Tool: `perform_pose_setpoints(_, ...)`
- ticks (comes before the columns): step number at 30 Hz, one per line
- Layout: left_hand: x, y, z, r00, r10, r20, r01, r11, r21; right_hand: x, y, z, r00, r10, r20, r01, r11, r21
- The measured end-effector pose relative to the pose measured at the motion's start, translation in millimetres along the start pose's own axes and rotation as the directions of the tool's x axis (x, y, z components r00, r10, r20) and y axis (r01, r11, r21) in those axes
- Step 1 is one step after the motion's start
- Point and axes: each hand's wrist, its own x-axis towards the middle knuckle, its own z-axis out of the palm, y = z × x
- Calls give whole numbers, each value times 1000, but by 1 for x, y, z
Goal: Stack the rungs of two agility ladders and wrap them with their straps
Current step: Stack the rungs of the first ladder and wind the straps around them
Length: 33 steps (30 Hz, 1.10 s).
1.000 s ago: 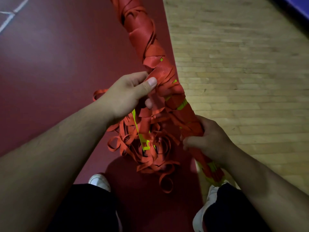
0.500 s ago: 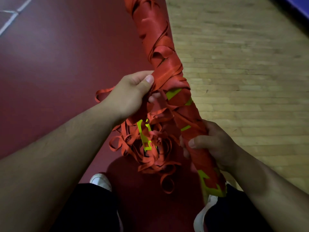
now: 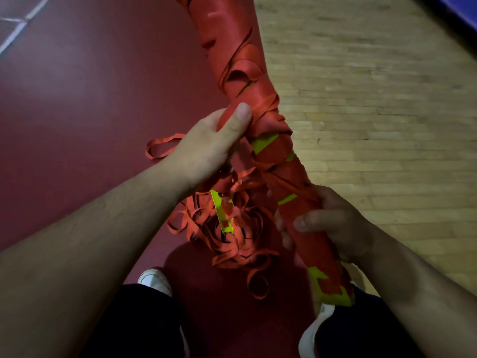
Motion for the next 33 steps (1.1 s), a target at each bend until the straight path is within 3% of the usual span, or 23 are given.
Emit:
perform_pose_setpoints(3, 1, -4, 4, 998, -50, 29, 53, 993, -107, -3, 0, 0, 988, 101, 114, -108, 993, 57)
perform_pose_setpoints(6, -1, -7, 9, 998, -55, 19, 58, 958, -280, -2, -4, 1, 979, 168, 115, -175, 983, 54)
perform_pose_setpoints(8, -2, -6, 12, 996, -81, -36, 61, 922, -383, 1, -6, 3, 983, 182, 17, -181, 983, -31)
perform_pose_setpoints(10, -2, -4, 15, 984, -137, -117, 75, 902, -424, 5, -5, 7, 983, 94, -157, -131, 961, -244)
perform_pose_setpoints(13, 0, -4, 19, 950, -211, -229, 95, 897, -432, 6, 0, 15, 943, -52, -328, -134, 844, -519)
perform_pose_setpoints(15, 1, -5, 23, 941, -233, -246, 117, 905, -409, 8, 8, 18, 892, -170, -418, -170, 731, -661)
perform_pose_setpoints(18, 0, -5, 21, 968, -191, -164, 129, 937, -325, 13, 16, 15, 800, -342, -493, -201, 622, -757)
perform_pose_setpoints(20, 1, -4, 16, 985, -142, -94, 114, 959, -260, 12, 14, 9, 779, -371, -506, -170, 652, -739)
perform_pose_setpoints(26, 1, -7, 5, 999, -32, 31, 40, 962, -272, 9, 10, 5, 789, -336, -515, -98, 758, -644)
perform_pose_setpoints(29, 4, -7, 2, 999, -21, -49, 12, 982, -186, 10, 12, 8, 800, -325, -504, -76, 779, -623)
perform_pose_setpoints(33, 7, -14, -4, 976, 13, -216, 30, 981, 194, 11, 14, 10, 780, -335, -528, -91, 775, -626)
